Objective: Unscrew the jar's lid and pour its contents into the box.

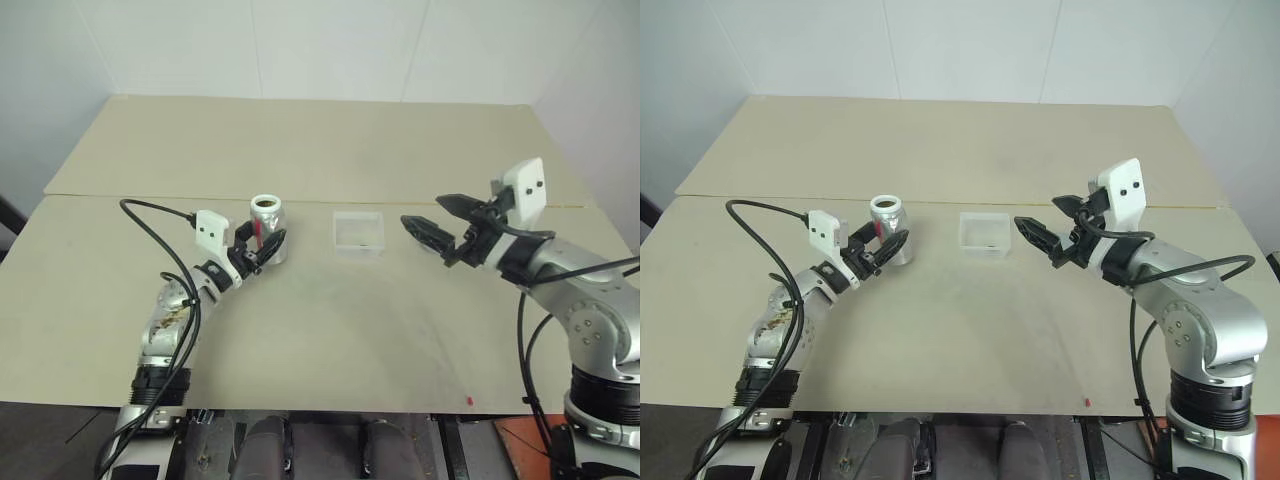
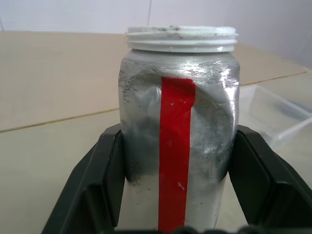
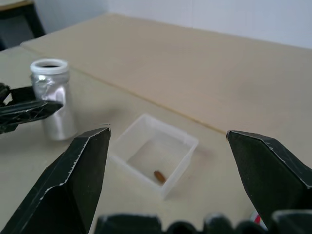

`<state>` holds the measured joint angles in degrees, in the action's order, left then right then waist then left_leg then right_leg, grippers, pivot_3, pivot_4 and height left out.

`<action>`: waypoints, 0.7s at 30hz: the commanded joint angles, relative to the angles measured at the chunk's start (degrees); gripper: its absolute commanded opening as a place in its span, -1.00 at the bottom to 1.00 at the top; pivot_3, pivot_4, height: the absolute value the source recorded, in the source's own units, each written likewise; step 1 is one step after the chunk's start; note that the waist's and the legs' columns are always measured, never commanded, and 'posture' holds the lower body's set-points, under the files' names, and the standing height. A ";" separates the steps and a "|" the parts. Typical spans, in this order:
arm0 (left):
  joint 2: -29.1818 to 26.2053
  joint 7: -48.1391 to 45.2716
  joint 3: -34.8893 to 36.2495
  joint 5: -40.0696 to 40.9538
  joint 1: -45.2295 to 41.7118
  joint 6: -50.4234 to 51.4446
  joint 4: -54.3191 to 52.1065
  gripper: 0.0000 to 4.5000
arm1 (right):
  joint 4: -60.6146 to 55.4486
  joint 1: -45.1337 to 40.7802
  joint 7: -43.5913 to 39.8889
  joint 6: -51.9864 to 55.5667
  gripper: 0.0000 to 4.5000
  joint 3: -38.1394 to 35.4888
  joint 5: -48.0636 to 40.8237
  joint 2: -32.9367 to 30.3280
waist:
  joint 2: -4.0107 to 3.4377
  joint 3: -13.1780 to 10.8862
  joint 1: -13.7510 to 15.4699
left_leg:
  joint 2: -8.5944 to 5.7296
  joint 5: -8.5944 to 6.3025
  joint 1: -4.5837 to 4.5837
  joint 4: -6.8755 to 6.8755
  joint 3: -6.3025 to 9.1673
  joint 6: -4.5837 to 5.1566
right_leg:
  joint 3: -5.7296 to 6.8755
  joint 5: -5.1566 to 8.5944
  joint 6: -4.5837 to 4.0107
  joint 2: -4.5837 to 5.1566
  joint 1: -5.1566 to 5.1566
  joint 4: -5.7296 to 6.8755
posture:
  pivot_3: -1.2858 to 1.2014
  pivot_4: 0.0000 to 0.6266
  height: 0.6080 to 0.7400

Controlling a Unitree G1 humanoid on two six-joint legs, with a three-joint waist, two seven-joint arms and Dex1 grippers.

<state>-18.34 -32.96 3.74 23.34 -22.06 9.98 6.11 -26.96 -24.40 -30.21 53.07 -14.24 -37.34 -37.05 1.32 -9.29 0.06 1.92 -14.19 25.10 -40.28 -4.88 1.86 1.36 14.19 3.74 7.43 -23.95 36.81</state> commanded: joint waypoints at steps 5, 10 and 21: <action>3.44 -0.73 -0.13 -4.56 -0.61 -11.53 5.89 0.20 | -1.02 1.26 -6.47 -1.22 0.99 -0.20 -1.39 -5.67 | 0.02 0.02 0.20 | 0.00 -0.03 -0.04 -0.01 0.00 0.06 | 0.00 0.00 -0.01 0.00 0.06 -0.02 | 0.03 -0.52 1.00; 4.83 -0.12 -0.45 -7.66 -0.78 -17.12 11.97 0.20 | -0.63 1.13 -7.67 -1.46 0.99 -0.33 -1.03 -6.32 | 0.02 0.03 0.49 | 0.00 -0.03 -0.09 -0.01 0.01 0.06 | 0.01 -0.01 -0.01 0.00 0.12 -0.04 | 0.03 -0.52 1.00; 3.75 -0.91 -0.76 -8.11 0.63 -16.26 9.74 0.98 | -1.65 1.52 -7.81 -0.94 1.00 -0.84 -1.14 -6.30 | 0.02 0.03 0.46 | 0.02 -0.37 -0.83 0.10 0.04 0.61 | 0.04 0.00 -0.01 0.00 0.88 -0.20 | 0.03 -0.52 1.00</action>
<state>-14.00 -33.57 2.81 15.36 -21.74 -6.89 19.01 -26.86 -22.62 -38.16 52.99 -13.80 -37.39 -42.51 1.34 -9.25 0.52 1.94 -14.56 24.28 -40.17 -4.84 2.45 1.39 14.18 3.73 7.43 -23.09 36.58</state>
